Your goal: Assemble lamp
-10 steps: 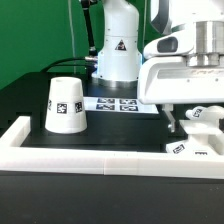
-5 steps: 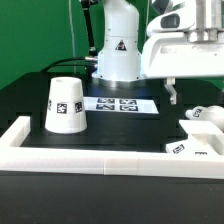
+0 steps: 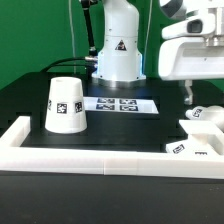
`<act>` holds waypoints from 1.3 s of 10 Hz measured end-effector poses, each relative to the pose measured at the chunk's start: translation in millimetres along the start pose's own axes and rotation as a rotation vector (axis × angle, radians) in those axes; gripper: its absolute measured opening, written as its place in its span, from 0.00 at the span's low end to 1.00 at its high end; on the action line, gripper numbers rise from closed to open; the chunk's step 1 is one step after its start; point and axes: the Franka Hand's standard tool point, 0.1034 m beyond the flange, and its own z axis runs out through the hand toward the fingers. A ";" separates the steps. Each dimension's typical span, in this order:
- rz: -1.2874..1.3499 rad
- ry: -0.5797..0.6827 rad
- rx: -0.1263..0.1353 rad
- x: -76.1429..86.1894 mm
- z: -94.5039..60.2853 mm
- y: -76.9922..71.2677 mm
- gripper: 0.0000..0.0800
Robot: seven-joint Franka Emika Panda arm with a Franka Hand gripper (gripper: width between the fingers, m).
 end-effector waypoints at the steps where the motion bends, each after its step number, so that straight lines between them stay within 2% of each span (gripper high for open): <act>1: -0.013 -0.001 0.001 -0.2 0.3 -0.6 0.87; 3: -0.094 -0.012 0.001 0.3 -0.3 0.1 0.87; 5: -0.311 -0.035 0.005 9.3 -5.7 2.8 0.87; 7: -0.516 -0.068 0.016 9.9 -6.8 9.8 0.87; 9: -0.510 -0.067 0.016 9.2 -5.7 8.8 0.87; 10: -0.463 -0.084 0.022 8.0 -5.2 3.6 0.87; 11: -0.360 -0.087 0.022 8.5 -4.8 -9.1 0.87; 12: -0.294 -0.163 0.026 1.6 -3.7 -24.4 0.87; 13: -0.273 -0.259 0.021 -1.8 -4.9 -33.5 0.87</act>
Offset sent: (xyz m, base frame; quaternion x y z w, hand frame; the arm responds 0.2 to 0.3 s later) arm 0.0122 0.0144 0.0156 0.0317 -0.0278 -0.1953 0.9798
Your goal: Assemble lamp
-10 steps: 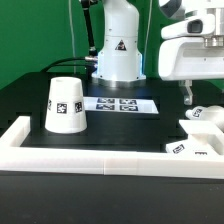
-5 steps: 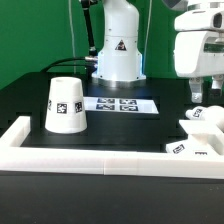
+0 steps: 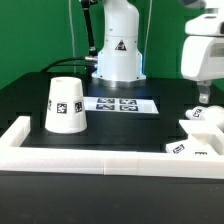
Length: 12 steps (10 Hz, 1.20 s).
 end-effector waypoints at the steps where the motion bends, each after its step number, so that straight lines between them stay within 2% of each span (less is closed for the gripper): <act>1: -0.003 -0.059 0.011 1.6 -0.9 0.5 0.87; 2: 0.000 -0.099 0.020 2.2 -0.1 0.2 0.87; 4: -0.008 -0.260 0.043 -5.5 0.8 -3.6 0.87; 6: -0.026 -0.376 0.030 -11.1 3.8 0.3 0.87; 9: -0.030 -0.564 0.061 -17.5 6.2 -4.5 0.87; 10: -0.017 -0.628 0.065 -19.5 8.2 -5.5 0.87; 11: 0.012 -0.753 0.052 -22.5 11.6 -5.7 0.87; 12: 0.030 -0.825 0.053 -19.9 17.8 -6.1 0.87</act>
Offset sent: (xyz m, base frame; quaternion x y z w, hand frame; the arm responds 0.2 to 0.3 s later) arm 0.0000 0.0000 0.0000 0.0000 -0.1938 0.0000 0.9810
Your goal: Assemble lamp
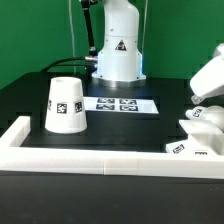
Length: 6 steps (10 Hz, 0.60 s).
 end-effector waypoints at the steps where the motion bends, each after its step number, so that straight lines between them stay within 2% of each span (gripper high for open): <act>1: 0.010 -0.061 0.008 4.6 3.4 0.5 0.87; 2: 0.020 -0.140 0.017 6.1 6.9 -0.5 0.87; 3: 0.021 -0.170 0.022 14.3 6.5 -0.3 0.87; 6: 0.021 -0.149 0.020 23.0 6.6 -0.1 0.87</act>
Offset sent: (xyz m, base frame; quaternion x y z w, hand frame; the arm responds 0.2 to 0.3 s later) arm 0.0137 0.0091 -0.0060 -0.0042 -0.0005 0.0178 0.9998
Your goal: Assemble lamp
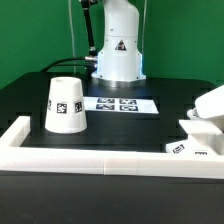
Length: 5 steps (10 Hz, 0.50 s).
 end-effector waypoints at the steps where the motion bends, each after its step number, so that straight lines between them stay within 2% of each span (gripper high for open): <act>1: -0.001 0.001 0.000 1.6 1.1 -0.9 0.87; 5: 0.037 -0.006 0.003 3.8 11.0 -0.6 0.87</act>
Offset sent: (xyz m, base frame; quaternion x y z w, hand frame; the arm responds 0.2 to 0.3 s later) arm -0.0079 -0.0017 -0.0130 0.0075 0.0108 0.0068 0.9999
